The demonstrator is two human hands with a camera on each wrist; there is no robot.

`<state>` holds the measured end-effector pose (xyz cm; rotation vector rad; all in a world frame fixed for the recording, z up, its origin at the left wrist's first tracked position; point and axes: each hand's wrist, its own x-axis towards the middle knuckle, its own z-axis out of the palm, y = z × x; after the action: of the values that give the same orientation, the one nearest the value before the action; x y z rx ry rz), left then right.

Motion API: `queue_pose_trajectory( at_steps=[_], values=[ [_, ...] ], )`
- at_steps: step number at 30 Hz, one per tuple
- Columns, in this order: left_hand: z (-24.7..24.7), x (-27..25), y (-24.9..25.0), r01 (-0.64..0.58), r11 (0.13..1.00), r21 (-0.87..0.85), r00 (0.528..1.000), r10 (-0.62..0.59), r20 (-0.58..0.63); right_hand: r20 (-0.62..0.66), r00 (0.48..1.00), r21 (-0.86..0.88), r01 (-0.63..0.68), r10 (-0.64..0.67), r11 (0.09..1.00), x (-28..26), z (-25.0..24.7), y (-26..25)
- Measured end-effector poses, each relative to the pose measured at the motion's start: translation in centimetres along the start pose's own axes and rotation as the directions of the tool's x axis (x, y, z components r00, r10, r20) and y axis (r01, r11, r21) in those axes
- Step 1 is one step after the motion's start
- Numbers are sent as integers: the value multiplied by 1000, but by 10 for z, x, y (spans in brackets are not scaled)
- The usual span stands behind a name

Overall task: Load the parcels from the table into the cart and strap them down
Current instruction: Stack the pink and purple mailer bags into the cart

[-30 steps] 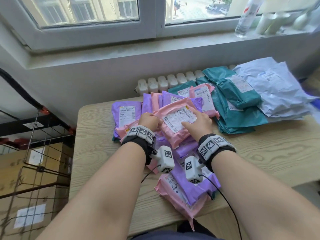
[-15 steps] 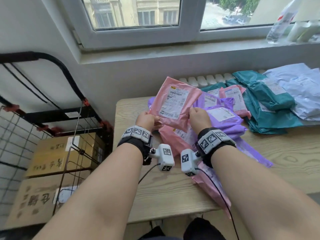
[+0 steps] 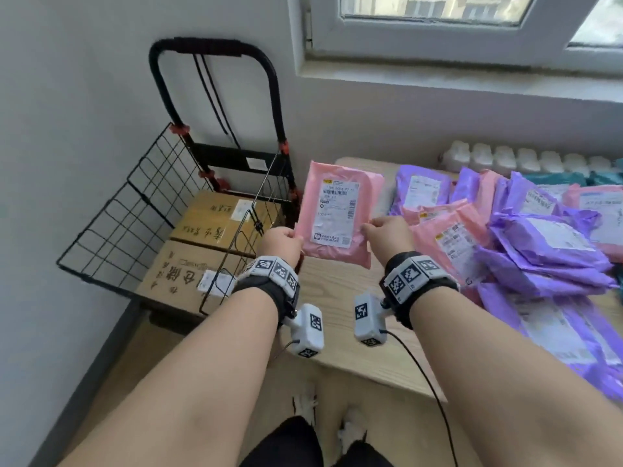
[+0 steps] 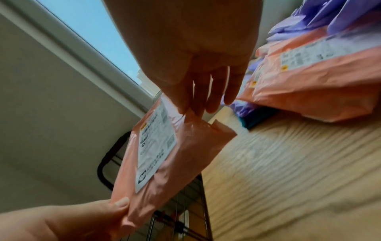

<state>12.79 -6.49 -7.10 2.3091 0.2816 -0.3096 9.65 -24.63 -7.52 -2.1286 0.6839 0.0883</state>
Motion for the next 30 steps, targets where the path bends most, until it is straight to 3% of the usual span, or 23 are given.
queue_pose_trajectory(
  at_steps=[3,9,13,18,22,30],
  values=[
    [-24,-3,-26,61,998,1,998,-61,-25,33,999,5,8,-8,1000,-12,28,-16],
    [-83,19,-83,146,962,-231,987,-159,-37,63,998,-7,30,-29,1000,-32,92,-71],
    [-140,46,-120,132,947,-292,986,-157,-63,67,998,-14,18,-17,1000,-41,152,-120],
    [-217,84,-178,118,954,-275,988,-140,-61,86,995,-7,-45,45,999,-60,245,-179],
    [-260,112,-230,162,973,-164,981,-177,-83,120,988,7,-97,95,995,-72,307,-202],
    [-277,175,-254,223,970,-95,974,-225,-14,164,968,16,-194,189,981,-34,359,-227]
  ],
)
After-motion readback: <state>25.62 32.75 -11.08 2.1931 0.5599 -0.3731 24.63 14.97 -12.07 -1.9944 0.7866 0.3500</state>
